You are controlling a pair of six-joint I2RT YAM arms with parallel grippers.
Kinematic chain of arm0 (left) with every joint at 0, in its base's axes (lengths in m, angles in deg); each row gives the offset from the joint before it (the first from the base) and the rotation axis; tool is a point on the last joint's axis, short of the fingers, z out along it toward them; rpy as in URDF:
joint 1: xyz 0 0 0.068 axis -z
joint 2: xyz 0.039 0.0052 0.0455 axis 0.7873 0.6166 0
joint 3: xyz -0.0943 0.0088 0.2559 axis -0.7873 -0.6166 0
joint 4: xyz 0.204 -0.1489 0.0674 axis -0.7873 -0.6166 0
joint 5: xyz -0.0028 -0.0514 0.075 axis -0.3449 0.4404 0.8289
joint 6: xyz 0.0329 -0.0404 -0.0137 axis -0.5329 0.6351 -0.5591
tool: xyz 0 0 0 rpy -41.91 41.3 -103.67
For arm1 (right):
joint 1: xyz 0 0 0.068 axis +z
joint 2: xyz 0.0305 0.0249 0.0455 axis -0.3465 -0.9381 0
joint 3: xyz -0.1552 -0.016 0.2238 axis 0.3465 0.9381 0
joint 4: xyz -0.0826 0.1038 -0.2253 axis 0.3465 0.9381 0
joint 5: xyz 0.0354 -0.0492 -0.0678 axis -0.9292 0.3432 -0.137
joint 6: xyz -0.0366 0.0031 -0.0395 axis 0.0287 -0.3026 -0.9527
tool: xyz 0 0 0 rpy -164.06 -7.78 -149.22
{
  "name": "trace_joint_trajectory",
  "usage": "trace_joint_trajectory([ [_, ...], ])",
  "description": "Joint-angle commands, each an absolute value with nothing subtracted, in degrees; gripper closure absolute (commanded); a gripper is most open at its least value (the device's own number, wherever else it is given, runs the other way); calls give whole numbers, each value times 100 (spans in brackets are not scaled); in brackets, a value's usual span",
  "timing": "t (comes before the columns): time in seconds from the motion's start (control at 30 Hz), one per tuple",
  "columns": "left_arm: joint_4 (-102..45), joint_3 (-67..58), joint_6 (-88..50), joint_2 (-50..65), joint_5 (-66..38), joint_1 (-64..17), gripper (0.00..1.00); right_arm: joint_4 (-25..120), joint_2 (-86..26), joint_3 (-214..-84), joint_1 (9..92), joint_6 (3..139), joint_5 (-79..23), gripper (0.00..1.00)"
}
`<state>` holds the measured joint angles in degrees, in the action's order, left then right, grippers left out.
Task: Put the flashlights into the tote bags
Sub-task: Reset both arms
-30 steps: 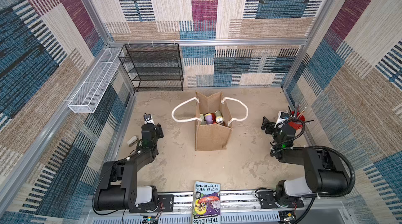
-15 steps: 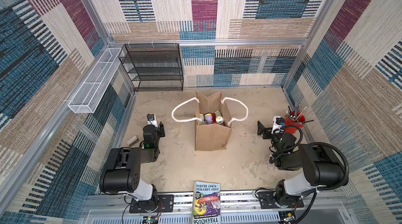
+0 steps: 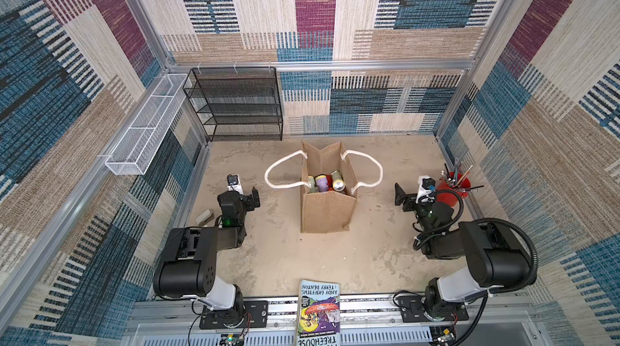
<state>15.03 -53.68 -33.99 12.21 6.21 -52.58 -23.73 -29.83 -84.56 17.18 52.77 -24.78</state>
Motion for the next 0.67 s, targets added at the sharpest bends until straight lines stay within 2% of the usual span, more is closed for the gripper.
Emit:
trace_joint_trajectory([
  [0.0,1542,-5366,-3441,1229,691,-5263,1,-2448,-2988,-8487,1720,5223,-2416,1],
  [0.63,1554,-5365,-3449,1234,652,-5272,1,-2447,-2990,-8487,1720,5219,-2407,1],
])
